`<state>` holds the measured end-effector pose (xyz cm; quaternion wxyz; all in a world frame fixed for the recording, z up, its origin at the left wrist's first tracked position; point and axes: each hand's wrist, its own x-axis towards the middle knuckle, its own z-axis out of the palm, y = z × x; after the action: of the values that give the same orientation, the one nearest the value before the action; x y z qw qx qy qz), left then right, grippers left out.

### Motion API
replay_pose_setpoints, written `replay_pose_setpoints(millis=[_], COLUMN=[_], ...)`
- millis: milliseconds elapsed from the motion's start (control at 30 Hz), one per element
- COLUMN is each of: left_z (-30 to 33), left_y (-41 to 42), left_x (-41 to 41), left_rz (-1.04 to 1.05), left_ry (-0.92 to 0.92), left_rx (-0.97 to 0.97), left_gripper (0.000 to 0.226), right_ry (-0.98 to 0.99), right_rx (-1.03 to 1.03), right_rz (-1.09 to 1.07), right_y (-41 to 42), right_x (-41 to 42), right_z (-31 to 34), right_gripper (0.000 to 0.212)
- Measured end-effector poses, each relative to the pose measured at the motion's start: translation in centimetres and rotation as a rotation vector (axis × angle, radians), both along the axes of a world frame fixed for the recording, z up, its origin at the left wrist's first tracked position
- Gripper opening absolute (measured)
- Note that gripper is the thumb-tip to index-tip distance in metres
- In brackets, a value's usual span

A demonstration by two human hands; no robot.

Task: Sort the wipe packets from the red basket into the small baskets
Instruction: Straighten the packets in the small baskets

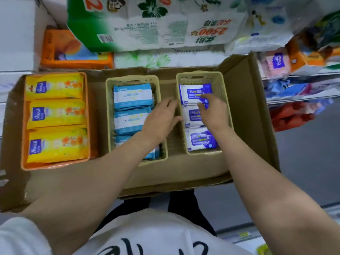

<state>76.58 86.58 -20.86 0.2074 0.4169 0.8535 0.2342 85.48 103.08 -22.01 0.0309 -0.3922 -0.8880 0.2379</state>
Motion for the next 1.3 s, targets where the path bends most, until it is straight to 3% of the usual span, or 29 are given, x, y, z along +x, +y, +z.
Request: replay_pose_setpoints(millis=[67,167,300,500,667,767,900,1067,1300], left_z=[-0.4,-2.0,-3.3,-3.3,-3.4,-3.6,-3.1,-2.6,-2.9], left_y=[2.9,5.6,6.3,5.4,5.2,5.4,5.7,7.6,7.1], left_x=[1.4,3.3,4.2,5.0,4.1,3.2,3.0,3.4,4.1], left_rz=[-0.01,-0.06,-0.129,-0.04,-0.012,-0.058,-0.125,-0.288,-0.287], left_ry=[-0.014,0.188,0.343,0.373,0.34,0.31,0.375,0.478,0.451], left_rx=[-0.018,-0.203,-0.464,-0.493,-0.42,-0.425,-0.54,-0.888,-0.897], left_gripper=[0.055,0.052,0.04,0.039,0.045,0.044,0.051,0.067,0.069], right_ry=[-0.134,-0.341,-0.476,-0.479,-0.319,-0.374,-0.508,-0.48,-0.426], right_rx=[-0.055,-0.121,-0.114,-0.132,-0.1,-0.103,-0.045,-0.007,0.015], right_rz=[0.164,0.424,0.51,0.6,0.588,0.626,0.804,0.85,0.829], right_y=[1.9,3.4,4.9,4.8,5.4,6.4,6.5,6.4,5.8], right_x=[1.3,2.7,3.0,2.3,0.6,-0.8,-1.1,-0.6,-0.5], right_z=[-1.5,-3.4,-4.0,-3.6,-2.8,-2.7,-3.3,-3.6,-3.7], right_gripper=[0.046,0.054,0.056,0.057,0.05,0.052,0.057,0.06,0.067])
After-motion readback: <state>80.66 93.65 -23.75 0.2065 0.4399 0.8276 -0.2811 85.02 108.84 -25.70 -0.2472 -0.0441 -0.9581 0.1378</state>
